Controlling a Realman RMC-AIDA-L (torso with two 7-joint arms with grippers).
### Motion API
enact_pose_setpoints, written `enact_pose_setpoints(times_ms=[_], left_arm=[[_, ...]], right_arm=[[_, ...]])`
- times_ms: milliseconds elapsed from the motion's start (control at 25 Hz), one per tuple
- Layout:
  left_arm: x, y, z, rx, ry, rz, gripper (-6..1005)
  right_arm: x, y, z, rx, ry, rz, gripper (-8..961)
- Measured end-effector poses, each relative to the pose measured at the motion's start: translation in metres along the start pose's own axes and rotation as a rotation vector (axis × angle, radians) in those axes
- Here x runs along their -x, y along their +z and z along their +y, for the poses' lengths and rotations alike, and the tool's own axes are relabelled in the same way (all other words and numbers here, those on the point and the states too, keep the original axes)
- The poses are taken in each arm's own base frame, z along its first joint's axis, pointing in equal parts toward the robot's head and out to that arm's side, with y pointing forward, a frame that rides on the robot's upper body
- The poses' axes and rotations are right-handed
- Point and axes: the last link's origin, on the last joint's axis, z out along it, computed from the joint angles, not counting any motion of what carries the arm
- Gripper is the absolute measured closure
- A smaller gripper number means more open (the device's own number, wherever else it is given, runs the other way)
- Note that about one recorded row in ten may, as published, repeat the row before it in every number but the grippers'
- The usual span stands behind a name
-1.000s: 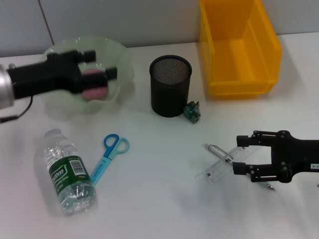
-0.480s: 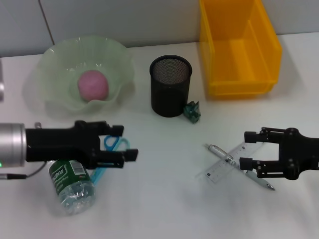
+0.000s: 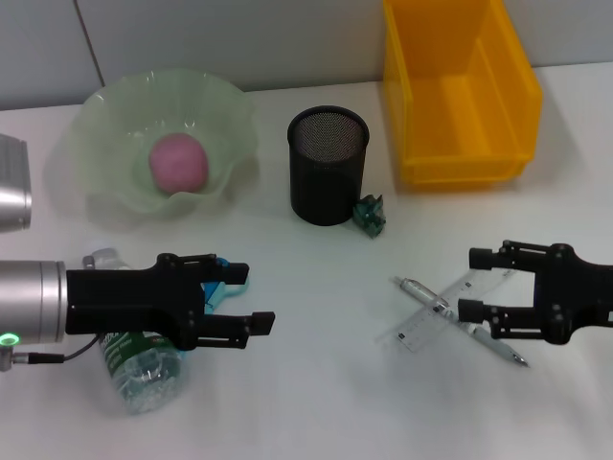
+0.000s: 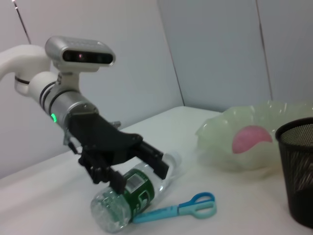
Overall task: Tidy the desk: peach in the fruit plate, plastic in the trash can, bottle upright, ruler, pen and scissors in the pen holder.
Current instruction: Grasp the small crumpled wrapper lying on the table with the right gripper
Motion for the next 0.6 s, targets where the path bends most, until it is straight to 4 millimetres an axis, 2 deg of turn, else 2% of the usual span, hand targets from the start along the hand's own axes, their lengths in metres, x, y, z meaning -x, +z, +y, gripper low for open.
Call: enact_pose_setpoints(times_ms=[280, 600], left_arm=[[0.002, -0.001, 0.003, 0.005, 0.014, 0.034, 184], [0.001, 0.002, 0.005, 0.023, 0.020, 0.032, 185]], right_arm=[[-0.004, -0.001, 0.000, -0.136, -0.088, -0.131, 168], [-0.008, 0.013, -0.019, -0.281, -0.068, -0.177, 169]])
